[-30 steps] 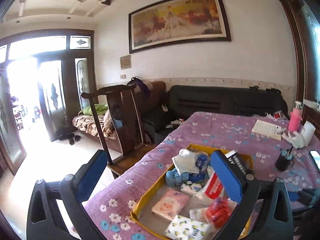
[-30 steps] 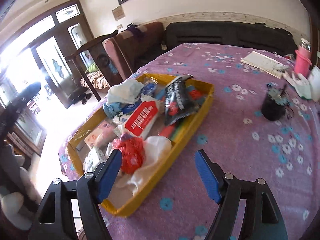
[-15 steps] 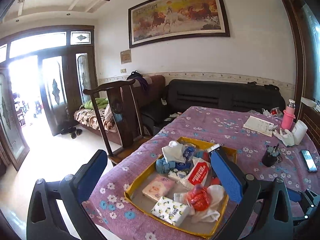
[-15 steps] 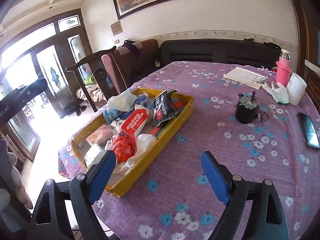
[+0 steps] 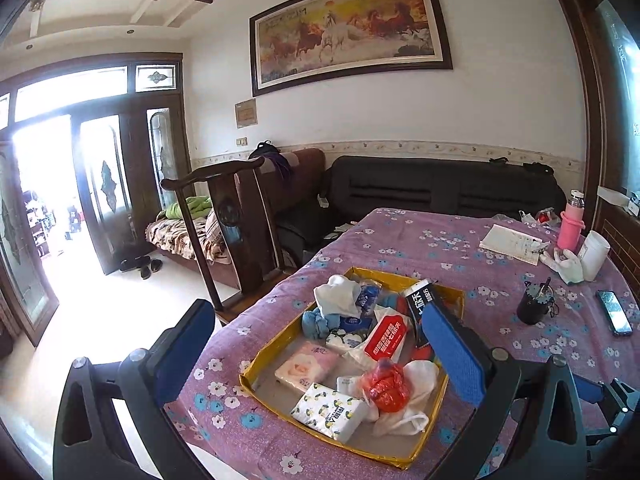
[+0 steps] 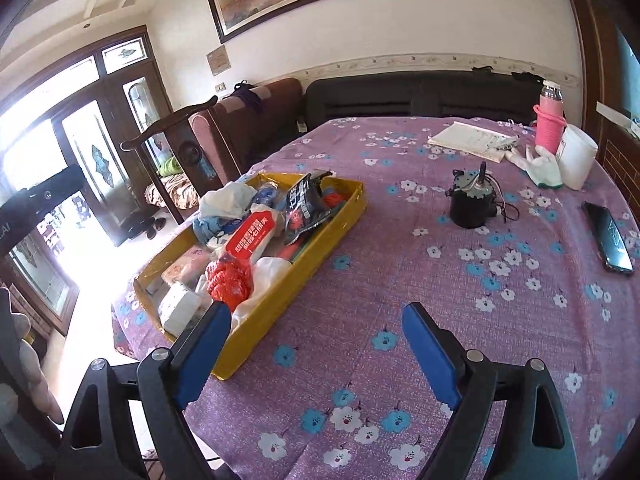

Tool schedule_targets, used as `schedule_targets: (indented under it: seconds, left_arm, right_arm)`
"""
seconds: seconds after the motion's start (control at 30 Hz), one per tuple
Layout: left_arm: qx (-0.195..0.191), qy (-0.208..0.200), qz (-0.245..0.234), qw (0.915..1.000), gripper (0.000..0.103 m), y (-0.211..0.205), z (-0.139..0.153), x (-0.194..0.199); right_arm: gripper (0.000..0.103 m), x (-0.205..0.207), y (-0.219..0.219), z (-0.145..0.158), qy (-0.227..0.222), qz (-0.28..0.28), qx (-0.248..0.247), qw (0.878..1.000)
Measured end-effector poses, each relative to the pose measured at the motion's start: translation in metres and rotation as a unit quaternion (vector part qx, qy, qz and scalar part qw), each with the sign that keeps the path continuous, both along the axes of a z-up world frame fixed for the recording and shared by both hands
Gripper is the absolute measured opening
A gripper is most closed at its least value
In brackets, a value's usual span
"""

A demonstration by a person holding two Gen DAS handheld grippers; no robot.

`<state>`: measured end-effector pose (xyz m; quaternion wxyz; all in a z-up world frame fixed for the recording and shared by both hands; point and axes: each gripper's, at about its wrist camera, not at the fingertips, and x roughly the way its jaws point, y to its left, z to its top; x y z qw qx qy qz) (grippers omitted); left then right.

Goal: Organize soft objects

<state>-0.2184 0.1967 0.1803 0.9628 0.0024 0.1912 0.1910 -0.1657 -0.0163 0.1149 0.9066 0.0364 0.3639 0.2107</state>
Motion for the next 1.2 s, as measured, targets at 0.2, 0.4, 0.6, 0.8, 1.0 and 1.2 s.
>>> schedule_targets:
  seconds: [0.2,0.4,0.6,0.8,1.0,1.2]
  left_arm:
    - [0.0,0.005,0.005,1.0,0.103,-0.002,-0.002,0.0]
    - [-0.005,0.017,0.003,0.9998,0.103,-0.002,-0.007,0.005]
    - [-0.012,0.029,0.002,0.9995,0.103,0.003,-0.016,0.012]
    - [-0.01,0.018,0.017,0.9996,0.103,0.008,-0.019,0.01]
    - [0.015,-0.06,0.037,0.9974,0.103,-0.002,-0.012,-0.023]
    - [-0.011,0.009,-0.041,0.9991,0.103,-0.011,-0.028,0.0]
  right_arm:
    - [0.091,0.002,0.003,-0.005,0.006,0.003,-0.003,1.0]
    - [0.091,0.005,0.007,-0.009,0.011,0.005,-0.005,1.0]
    - [0.091,0.007,0.013,-0.015,0.02,0.006,-0.01,1.0]
    - [0.091,0.009,0.02,-0.019,0.024,0.009,-0.017,1.0]
    - [0.091,0.007,0.028,-0.019,0.015,0.012,-0.022,1.0]
    - [0.091,0.006,0.027,-0.019,0.008,0.008,-0.027,1.0]
